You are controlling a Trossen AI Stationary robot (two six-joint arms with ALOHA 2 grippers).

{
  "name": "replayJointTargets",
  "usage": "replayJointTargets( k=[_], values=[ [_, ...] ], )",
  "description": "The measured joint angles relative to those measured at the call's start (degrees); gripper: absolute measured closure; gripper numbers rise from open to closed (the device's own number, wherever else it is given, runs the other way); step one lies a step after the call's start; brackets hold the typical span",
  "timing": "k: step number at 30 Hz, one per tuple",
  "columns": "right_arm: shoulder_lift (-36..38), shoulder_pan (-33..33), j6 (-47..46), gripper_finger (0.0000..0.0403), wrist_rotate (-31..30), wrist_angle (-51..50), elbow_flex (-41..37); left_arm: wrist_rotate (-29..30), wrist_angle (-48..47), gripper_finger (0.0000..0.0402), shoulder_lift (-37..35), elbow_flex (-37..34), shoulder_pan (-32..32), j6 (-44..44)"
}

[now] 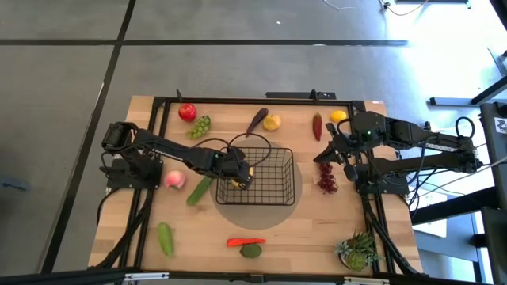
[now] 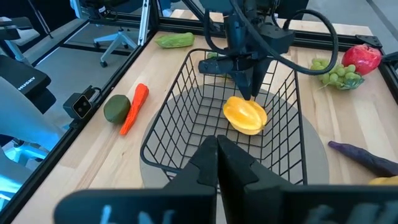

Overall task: Build produce basket
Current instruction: Put the red apple into the black wire basket

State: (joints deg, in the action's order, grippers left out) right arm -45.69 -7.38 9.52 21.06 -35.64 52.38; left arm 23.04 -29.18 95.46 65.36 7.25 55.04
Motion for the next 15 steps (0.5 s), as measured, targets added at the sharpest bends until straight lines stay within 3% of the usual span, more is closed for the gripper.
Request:
replayJointTargets(
  k=[7,15],
  values=[
    [0.6,0.0,-0.2,0.0402,0.0,0.0,0.0,2.7,-1.3,0.0319,0.0,7.2,0.0,-7.8],
    [4.0,0.0,-2.6,0.0402,0.0,0.0,0.0,2.9,-17.3,0.0319,0.0,22.1,0.0,-12.2]
  ],
)
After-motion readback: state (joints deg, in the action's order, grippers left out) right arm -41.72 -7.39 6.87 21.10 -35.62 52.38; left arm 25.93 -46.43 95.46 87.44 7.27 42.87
